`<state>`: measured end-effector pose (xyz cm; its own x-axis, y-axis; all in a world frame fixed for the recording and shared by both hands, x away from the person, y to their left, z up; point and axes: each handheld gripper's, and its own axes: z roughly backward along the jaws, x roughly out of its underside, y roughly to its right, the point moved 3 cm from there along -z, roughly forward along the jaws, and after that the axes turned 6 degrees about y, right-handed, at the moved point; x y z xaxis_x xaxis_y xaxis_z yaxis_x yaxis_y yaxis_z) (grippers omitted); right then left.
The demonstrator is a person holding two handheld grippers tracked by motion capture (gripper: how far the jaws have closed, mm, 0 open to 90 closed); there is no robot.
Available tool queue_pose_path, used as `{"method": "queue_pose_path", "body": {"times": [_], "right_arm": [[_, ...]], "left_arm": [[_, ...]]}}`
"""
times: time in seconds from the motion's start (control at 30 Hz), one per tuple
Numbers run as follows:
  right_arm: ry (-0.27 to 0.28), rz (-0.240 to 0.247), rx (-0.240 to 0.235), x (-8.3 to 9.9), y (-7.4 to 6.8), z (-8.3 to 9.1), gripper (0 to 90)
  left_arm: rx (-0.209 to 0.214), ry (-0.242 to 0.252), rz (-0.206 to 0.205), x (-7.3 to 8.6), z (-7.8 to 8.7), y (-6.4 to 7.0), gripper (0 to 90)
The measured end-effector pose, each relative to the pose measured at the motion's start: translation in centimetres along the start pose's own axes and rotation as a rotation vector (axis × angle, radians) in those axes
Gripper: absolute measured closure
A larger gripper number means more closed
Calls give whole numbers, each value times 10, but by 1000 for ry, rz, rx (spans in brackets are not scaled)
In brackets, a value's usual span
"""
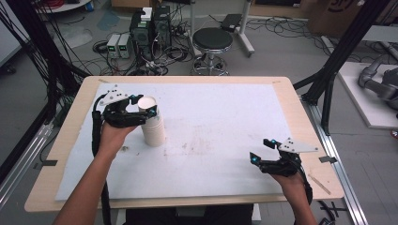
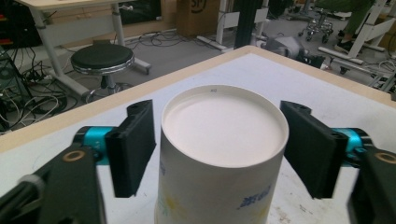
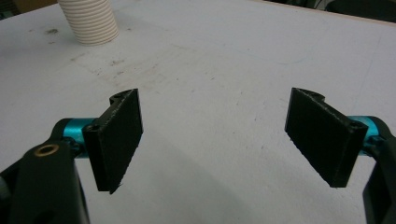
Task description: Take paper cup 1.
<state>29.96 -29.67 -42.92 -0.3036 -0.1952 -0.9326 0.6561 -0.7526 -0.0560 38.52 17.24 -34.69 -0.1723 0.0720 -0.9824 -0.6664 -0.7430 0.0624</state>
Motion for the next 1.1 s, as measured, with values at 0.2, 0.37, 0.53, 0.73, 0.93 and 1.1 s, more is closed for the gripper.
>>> {"method": "queue_pose_path", "body": {"times": [0.2, 0.37, 0.53, 0.73, 0.93, 1.1], "right_arm": [[-2, -5, 5, -1, 0, 1, 196], [1, 3, -2, -2, -1, -1, 196], [11, 2, -10, -5, -3, -1, 196], [18, 2, -17, -7, -4, -1, 196], [15, 5, -27, -11, -7, -4, 196], [28, 12, -35, -19, -7, -8, 196]], "left_arm": [[19, 16, -24, -4, 0, 1, 347], [24, 52, -32, -19, 7, 6, 349], [23, 76, -23, -35, 14, 8, 353], [22, 136, -32, -53, 29, 15, 356], [-7, 191, -39, -69, 46, 18, 358], [2, 210, -27, -68, 60, 23, 361]]}}
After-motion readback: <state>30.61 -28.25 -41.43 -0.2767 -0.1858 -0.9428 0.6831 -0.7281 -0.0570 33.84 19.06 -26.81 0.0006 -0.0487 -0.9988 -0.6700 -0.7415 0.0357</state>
